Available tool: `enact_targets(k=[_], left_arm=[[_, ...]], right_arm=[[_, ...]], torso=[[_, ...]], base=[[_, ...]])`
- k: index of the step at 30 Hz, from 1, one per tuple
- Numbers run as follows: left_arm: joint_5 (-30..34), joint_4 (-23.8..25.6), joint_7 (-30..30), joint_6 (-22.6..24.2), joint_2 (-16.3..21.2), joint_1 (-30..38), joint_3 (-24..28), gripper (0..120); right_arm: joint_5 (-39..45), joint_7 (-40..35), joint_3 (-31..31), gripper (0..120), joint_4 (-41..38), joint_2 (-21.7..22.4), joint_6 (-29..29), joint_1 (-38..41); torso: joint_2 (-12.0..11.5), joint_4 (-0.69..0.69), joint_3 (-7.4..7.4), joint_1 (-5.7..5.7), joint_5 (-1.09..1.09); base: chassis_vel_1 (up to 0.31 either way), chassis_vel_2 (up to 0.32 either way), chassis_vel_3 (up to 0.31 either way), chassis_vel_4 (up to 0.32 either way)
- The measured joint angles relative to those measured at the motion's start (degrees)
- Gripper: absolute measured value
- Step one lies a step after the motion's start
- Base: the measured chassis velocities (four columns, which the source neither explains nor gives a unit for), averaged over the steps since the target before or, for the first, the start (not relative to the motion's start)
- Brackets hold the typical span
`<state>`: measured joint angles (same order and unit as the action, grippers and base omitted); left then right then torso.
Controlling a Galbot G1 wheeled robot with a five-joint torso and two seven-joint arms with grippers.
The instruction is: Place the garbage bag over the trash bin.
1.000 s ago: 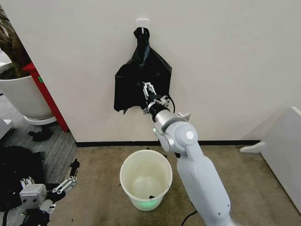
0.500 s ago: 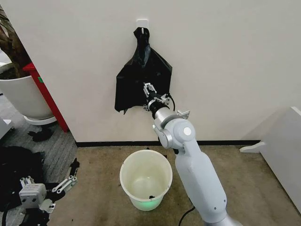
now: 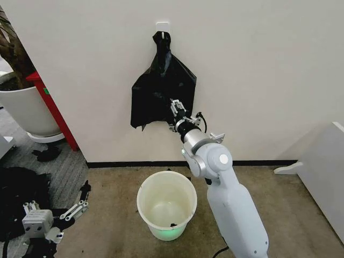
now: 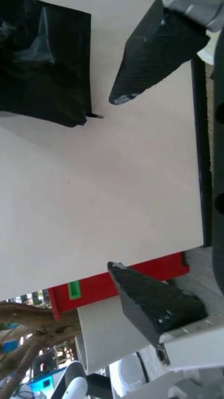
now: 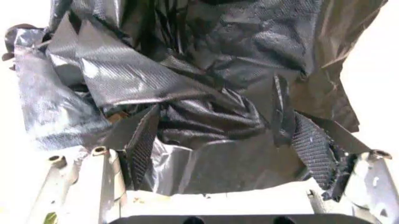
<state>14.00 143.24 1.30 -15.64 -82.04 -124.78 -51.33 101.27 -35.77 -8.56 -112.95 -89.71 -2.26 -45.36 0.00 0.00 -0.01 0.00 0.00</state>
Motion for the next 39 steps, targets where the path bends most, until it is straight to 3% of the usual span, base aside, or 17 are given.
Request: enact_targets(k=[23, 30, 39], left_arm=[[-0.6, 0.0, 0.0, -0.9, -0.3, -0.2, -0.2, 100], [-0.6, 0.0, 0.0, -0.9, -0.3, -0.2, -0.2, 100], [-0.6, 0.0, 0.1, -0.9, -0.3, -0.2, -0.2, 100]], right_arm=[[-0.8, -0.6, 1.4, 70, 1.1, -1.5, -0.1, 2.0], [-6.7, 0.2, 3.0, 70, 3.0, -1.6, 0.9, 2.2], [-5.9, 0.9, 2.5, 70, 3.1, -1.5, 0.9, 2.2]], torso=[[0.0, 0.0, 0.01, 0.0, -0.01], [0.0, 0.01, 0.01, 0.0, 0.0], [0.0, 0.0, 0.01, 0.0, 0.0]], base=[[0.0, 0.0, 0.0, 0.0], [0.0, 0.0, 0.0, 0.0], [0.0, 0.0, 0.0, 0.0]])
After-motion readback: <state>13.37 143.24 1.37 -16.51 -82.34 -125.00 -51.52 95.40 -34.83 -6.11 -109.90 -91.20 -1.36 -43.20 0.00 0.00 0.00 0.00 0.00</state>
